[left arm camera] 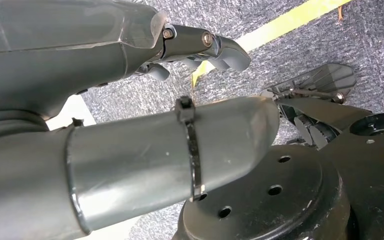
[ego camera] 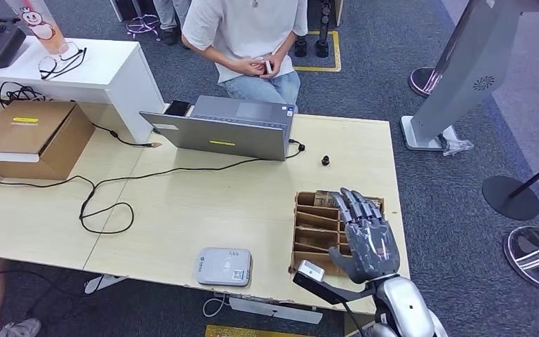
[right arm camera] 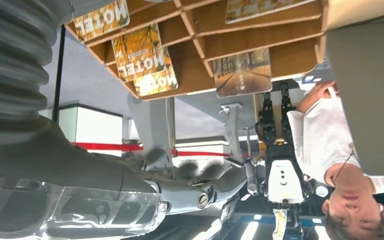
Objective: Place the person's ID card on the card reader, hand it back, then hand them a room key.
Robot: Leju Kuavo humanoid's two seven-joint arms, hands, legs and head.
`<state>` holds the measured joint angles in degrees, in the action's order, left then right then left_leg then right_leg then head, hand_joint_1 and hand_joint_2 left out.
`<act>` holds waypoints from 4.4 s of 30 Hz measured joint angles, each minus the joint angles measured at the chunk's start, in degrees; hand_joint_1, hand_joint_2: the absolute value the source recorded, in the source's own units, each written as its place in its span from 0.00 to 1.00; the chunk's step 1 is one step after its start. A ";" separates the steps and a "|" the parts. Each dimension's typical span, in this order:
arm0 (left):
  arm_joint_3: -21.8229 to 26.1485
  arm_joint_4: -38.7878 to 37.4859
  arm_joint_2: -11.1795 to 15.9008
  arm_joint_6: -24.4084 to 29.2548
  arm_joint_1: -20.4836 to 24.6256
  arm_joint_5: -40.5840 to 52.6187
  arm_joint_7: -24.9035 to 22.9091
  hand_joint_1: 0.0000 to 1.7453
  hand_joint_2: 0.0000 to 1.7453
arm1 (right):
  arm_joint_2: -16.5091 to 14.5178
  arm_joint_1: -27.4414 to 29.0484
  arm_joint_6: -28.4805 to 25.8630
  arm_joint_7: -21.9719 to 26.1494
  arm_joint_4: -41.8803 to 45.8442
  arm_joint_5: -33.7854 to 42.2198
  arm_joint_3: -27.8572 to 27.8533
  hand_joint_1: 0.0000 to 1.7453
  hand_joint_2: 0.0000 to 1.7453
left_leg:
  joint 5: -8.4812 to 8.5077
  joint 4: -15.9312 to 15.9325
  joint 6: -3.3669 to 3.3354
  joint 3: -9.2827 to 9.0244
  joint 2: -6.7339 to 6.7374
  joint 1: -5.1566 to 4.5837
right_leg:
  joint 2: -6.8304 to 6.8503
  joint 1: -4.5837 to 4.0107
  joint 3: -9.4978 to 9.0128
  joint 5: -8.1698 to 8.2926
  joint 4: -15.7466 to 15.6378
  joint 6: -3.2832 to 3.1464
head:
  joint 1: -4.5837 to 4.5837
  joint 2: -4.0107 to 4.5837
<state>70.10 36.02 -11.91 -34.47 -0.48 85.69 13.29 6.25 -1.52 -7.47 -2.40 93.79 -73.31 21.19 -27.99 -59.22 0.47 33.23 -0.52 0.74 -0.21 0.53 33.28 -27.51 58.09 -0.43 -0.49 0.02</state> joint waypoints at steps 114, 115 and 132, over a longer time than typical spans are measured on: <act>-0.15 -8.45 4.27 5.02 0.98 -0.05 0.20 0.00 0.00 | -0.32 -6.20 -2.82 1.20 -11.09 4.64 5.93 1.00 1.00 | 0.00 0.00 0.00 -0.01 0.00 0.00 | 0.00 0.00 -0.01 0.00 0.01 0.00 | 0.01 0.00; -0.20 -8.48 4.27 5.05 0.99 -0.05 0.27 0.00 0.00 | -0.32 -6.09 -3.62 1.55 -10.91 4.73 5.86 1.00 1.00 | 0.00 0.00 0.00 -0.01 0.00 0.00 | 0.00 0.00 -0.01 0.00 0.01 0.00 | 0.01 0.00; -0.52 -8.48 4.05 4.44 0.97 -0.15 0.53 0.00 0.00 | -0.36 -5.64 -9.89 5.57 -4.48 6.71 3.70 1.00 1.00 | 0.00 0.00 0.00 -0.01 0.00 0.00 | 0.00 0.00 -0.01 0.00 0.01 0.00 | 0.00 0.00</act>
<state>69.57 27.55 -7.85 -30.03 0.49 85.54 13.82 5.89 -7.17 -17.36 3.17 89.32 -66.59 24.90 -27.99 -59.22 0.47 33.23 -0.52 0.74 -0.21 0.53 33.26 -27.51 58.10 -0.43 -0.49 0.02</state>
